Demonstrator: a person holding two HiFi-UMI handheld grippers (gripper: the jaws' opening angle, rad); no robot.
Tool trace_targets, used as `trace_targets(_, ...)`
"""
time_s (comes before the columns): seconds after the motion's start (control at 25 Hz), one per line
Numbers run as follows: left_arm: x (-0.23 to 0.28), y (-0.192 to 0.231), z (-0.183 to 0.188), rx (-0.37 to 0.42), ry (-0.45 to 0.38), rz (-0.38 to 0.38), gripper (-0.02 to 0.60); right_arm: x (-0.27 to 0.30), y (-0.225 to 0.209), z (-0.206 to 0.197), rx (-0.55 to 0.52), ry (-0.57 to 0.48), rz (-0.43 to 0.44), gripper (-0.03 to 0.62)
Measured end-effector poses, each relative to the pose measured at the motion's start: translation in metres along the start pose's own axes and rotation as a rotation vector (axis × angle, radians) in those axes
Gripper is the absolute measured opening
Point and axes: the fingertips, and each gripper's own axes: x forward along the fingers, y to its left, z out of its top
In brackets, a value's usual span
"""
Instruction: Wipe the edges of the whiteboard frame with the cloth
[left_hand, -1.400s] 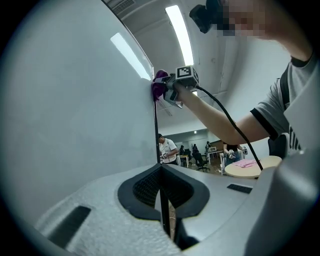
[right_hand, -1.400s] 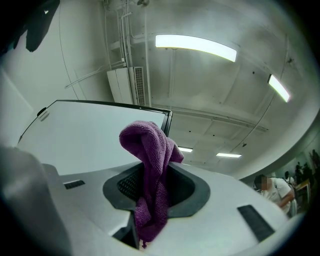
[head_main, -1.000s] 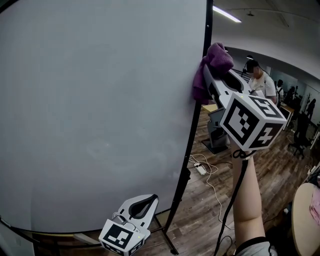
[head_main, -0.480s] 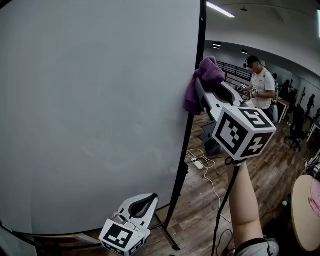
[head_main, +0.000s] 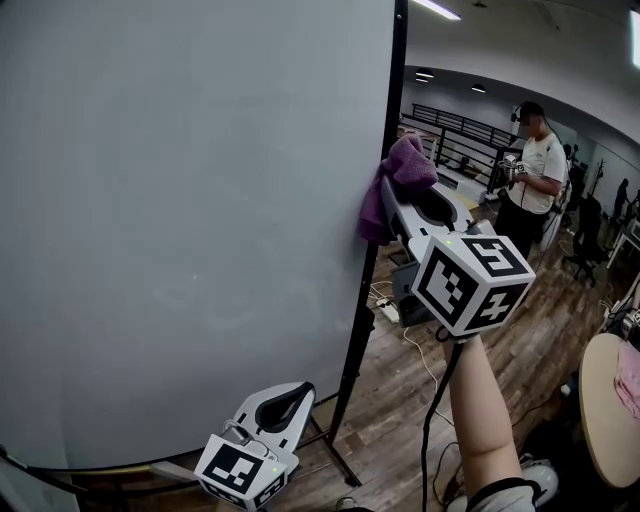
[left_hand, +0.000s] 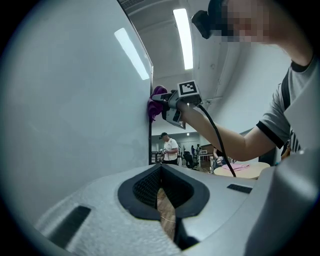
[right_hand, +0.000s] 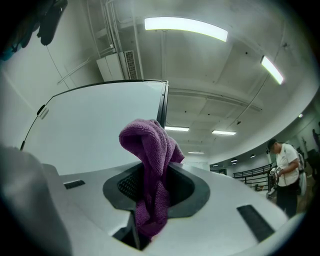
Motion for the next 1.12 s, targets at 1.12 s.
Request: trace_targets(1.12,-0.027,-0.011,-0.026,-0.033,0.046,-0.04,0.018,-0.045,0.019,-0.116,0.069,0.178,-0.089,0.106)
